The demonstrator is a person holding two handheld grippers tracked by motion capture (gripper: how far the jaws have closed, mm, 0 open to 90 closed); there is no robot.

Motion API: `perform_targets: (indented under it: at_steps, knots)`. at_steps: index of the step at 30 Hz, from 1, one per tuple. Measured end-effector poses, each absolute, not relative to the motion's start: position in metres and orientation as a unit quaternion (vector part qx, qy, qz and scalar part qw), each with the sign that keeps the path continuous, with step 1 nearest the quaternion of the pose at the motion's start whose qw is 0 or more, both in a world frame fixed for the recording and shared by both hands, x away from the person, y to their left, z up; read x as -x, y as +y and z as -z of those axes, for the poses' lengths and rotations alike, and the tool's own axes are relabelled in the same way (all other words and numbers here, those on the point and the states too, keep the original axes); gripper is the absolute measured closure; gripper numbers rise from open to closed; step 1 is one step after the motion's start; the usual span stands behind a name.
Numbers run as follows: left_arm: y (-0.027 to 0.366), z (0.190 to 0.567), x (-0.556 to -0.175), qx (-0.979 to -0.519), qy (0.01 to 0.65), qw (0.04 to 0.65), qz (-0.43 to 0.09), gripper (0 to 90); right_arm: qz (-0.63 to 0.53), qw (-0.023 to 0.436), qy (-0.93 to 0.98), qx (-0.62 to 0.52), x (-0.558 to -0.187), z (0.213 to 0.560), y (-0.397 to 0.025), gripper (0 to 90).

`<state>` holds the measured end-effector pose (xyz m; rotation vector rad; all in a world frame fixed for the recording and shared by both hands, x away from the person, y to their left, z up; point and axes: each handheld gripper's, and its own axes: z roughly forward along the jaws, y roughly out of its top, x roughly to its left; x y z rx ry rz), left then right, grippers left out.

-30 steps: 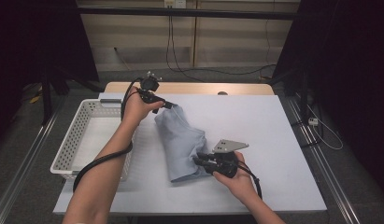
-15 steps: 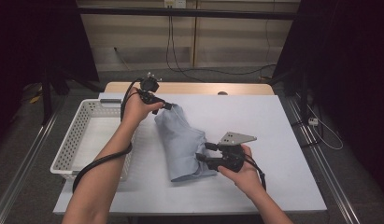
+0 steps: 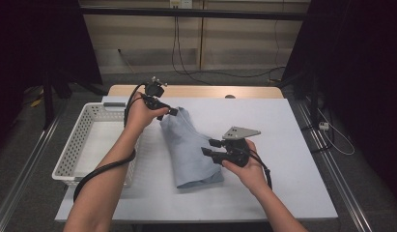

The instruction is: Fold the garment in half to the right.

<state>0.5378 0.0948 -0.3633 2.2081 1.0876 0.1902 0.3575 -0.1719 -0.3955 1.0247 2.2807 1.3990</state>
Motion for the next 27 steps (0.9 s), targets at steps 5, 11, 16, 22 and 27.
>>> perform_targets:
  at_steps: [5,11,16,22,27]
  knots:
    - [0.096,0.363,-0.535,-0.846,0.413,0.329,-0.070,23.4,-0.473,0.120,0.798,-0.354,-0.359,0.407,-0.171,77.4]
    - [0.095,0.364,-0.533,-0.847,0.410,0.329,-0.076,23.2,-0.451,0.119,0.808,-0.360,-0.357,0.421,-0.177,83.2]
    - [0.092,0.368,-0.530,-0.847,0.409,0.332,-0.067,23.2,-0.439,0.121,0.814,-0.361,-0.354,0.430,-0.180,83.1]
    - [0.092,0.372,-0.527,-0.849,0.407,0.332,-0.062,22.4,-0.428,0.120,0.818,-0.365,-0.353,0.441,-0.181,80.6]
    - [0.094,0.371,-0.525,-0.849,0.405,0.333,-0.064,22.0,-0.422,0.122,0.818,-0.371,-0.353,0.443,-0.183,70.6]
